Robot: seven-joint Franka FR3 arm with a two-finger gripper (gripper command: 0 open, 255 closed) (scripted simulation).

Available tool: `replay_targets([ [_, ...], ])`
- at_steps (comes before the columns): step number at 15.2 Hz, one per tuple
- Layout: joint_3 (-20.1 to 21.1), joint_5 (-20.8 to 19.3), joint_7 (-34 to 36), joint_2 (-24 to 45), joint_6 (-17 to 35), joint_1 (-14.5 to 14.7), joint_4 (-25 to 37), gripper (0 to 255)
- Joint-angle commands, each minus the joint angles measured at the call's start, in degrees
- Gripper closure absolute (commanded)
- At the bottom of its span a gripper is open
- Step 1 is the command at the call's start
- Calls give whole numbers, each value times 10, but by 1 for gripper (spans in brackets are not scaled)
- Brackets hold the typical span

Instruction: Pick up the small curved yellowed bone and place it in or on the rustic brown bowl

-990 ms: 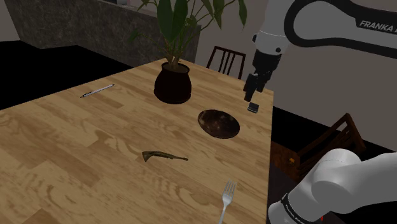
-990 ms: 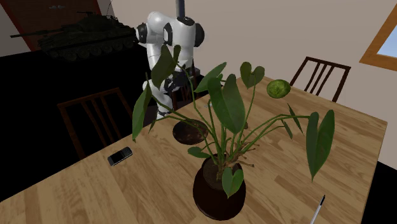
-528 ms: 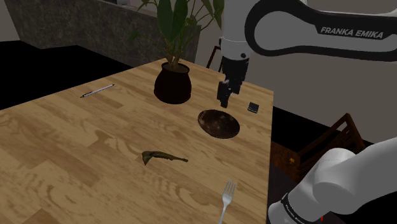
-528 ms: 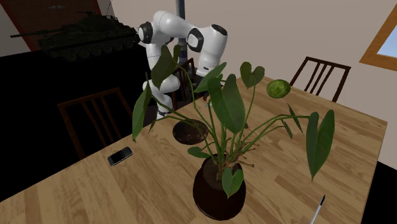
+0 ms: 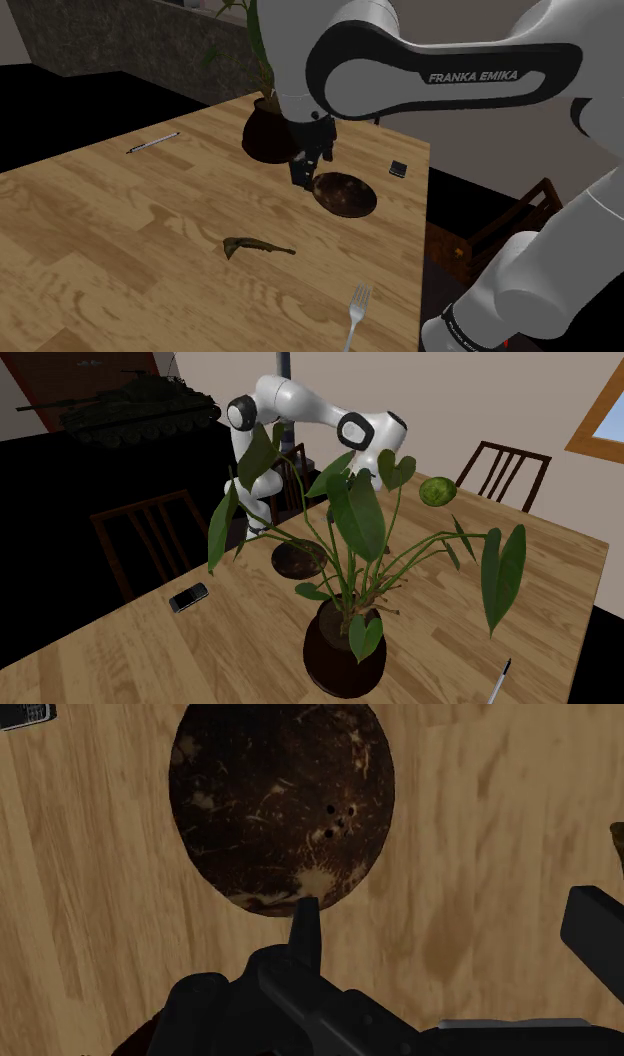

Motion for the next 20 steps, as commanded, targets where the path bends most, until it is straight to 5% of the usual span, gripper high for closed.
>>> replay_targets([
  [1,22,-32,21,54,-16,15,38,0],
  [6,54,-113,66,191,-69,77,136,0],
  [14,46,-229,79,403,-166,225,324,0],
  [20,48,-221,87,379,-121,196,254,0],
])
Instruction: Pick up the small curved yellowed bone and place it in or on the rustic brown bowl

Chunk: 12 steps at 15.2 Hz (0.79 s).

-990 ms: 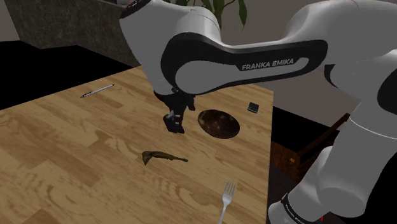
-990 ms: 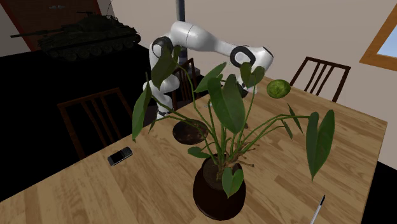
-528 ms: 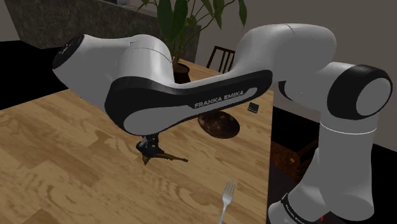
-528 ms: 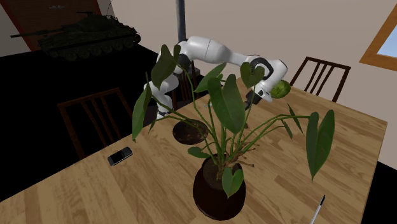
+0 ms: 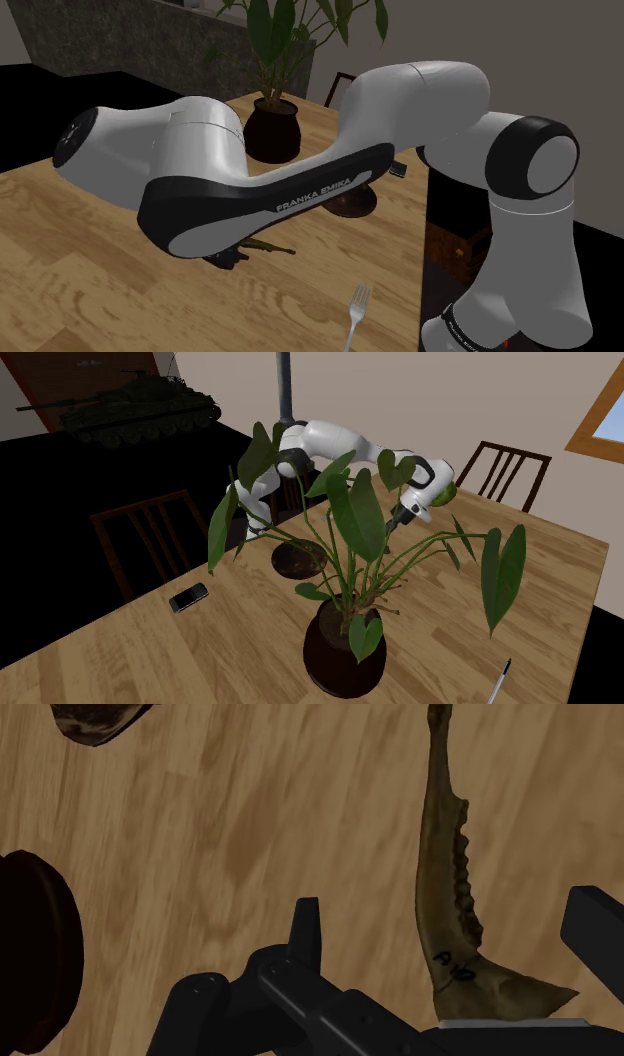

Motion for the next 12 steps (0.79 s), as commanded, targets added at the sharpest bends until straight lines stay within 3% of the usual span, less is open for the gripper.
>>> replay_targets([
  [1,1,2,3,-8,17,-11,-26,0],
  [10,2,4,5,-15,30,-19,-45,0],
  [11,2,4,5,-15,30,-19,-45,255],
  [12,2,4,5,-15,30,-19,-45,255],
])
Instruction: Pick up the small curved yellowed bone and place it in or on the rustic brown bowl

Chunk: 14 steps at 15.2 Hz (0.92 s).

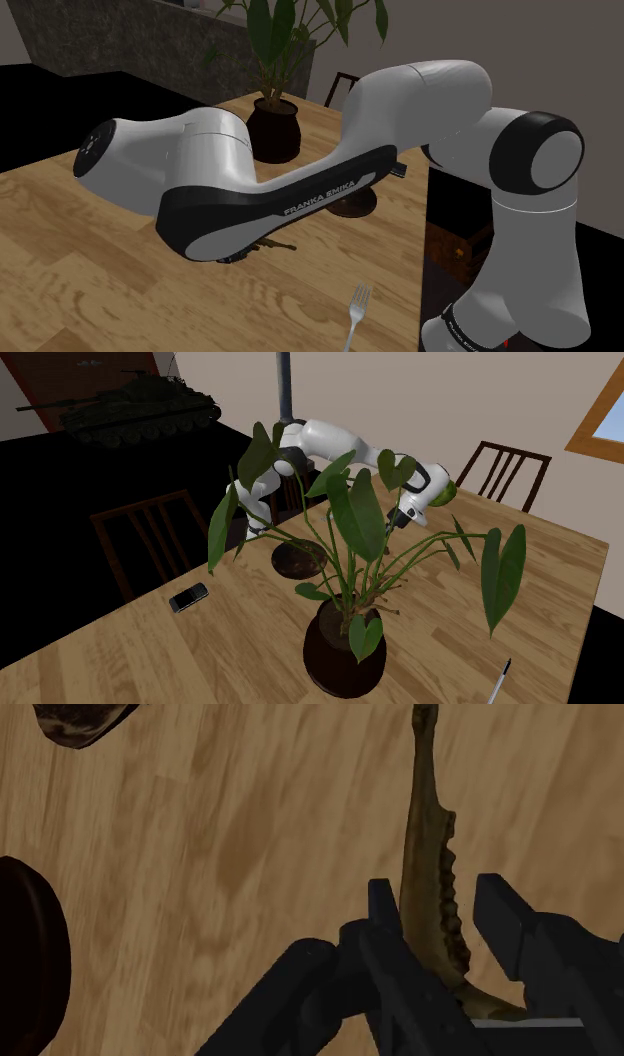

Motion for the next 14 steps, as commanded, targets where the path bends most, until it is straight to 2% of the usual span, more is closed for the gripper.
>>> replay_targets([
  [1,0,0,0,0,0,0,0,255],
  [8,0,0,0,0,0,0,-1,255],
  [9,0,0,0,0,0,0,-1,0],
  [10,39,60,-27,-108,136,-93,-131,0],
  [11,77,143,-87,-219,276,-190,-251,0],
  [12,91,269,-192,-335,409,-267,-361,0],
  [13,72,359,-271,-396,474,-279,-419,0],
  [14,53,352,-266,-390,482,-259,-424,0],
])
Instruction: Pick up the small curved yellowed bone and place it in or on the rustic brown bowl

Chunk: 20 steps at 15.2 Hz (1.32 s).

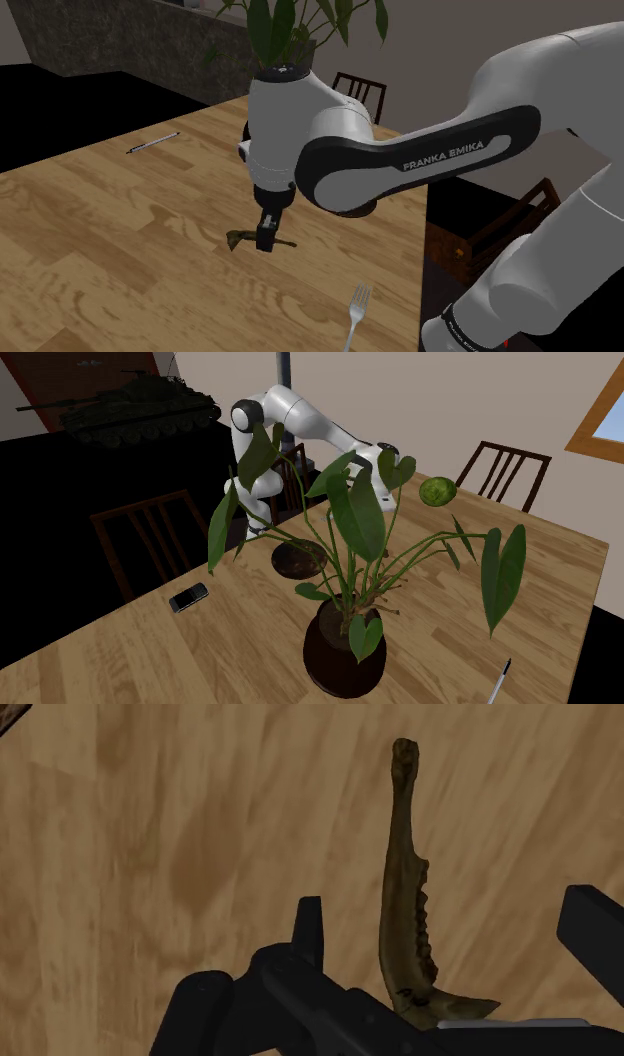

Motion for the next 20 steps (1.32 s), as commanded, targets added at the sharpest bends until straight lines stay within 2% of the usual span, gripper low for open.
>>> replay_targets([
  [1,-14,52,-43,-39,75,-8,-55,0],
  [7,-12,29,-26,-11,117,-9,-77,0],
  [14,-12,29,-26,-11,117,-9,-76,0],
  [15,-12,29,-26,-11,117,-9,-76,255],
  [20,-13,32,-28,-14,117,-8,-79,255],
])
